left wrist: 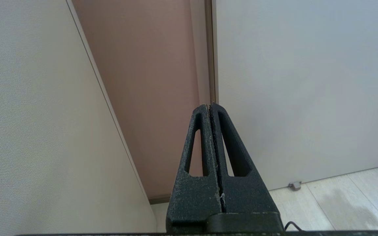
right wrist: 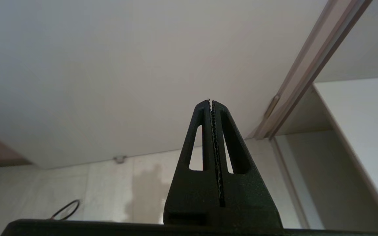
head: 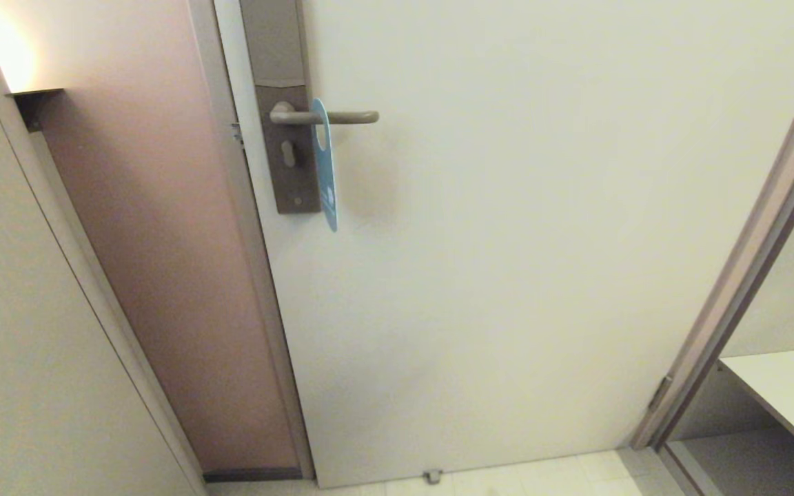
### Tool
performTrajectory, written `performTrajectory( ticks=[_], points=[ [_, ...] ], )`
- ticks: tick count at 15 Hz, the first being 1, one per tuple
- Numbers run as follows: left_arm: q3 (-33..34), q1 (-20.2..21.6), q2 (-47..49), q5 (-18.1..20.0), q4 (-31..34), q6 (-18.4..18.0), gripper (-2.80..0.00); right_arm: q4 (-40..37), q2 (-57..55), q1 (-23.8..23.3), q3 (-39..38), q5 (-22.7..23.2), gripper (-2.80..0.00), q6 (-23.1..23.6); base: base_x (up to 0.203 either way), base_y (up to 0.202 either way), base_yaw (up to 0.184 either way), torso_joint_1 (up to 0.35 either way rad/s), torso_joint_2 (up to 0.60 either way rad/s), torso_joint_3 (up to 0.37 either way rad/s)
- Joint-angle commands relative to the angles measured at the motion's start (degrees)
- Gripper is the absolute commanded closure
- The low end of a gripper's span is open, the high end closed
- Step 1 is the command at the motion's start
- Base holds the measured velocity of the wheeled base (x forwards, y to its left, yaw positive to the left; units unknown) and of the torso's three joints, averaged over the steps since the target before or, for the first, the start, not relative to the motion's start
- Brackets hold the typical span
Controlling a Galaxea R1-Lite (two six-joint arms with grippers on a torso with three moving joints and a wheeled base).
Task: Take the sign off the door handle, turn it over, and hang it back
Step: Hang the sign back with the other side facing out
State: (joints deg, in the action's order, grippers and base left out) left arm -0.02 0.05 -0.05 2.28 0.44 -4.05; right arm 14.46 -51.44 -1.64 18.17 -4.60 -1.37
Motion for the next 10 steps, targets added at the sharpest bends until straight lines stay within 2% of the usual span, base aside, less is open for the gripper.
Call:
performTrajectory(
  ticks=[1, 7, 10],
  points=[
    [0.02, 0.04, 0.05, 0.01, 0.0, 0.0, 0.0, -0.07, 9.96, -2.32, -6.01, 2.5, 0.0, 0.11, 0.0, 0.0, 0.0, 0.0, 0.0, 0.0],
    [0.02, 0.04, 0.05, 0.01, 0.0, 0.0, 0.0, -0.21, 24.73, -3.61, -16.55, 4.77, 0.0, 0.14, 0.0, 0.0, 0.0, 0.0, 0.0, 0.0],
    [0.02, 0.04, 0.05, 0.01, 0.0, 0.0, 0.0, -4.29, 32.26, -3.57, -18.02, 6.02, 0.0, 0.19, 0.0, 0.0, 0.0, 0.0, 0.0, 0.0]
  ],
)
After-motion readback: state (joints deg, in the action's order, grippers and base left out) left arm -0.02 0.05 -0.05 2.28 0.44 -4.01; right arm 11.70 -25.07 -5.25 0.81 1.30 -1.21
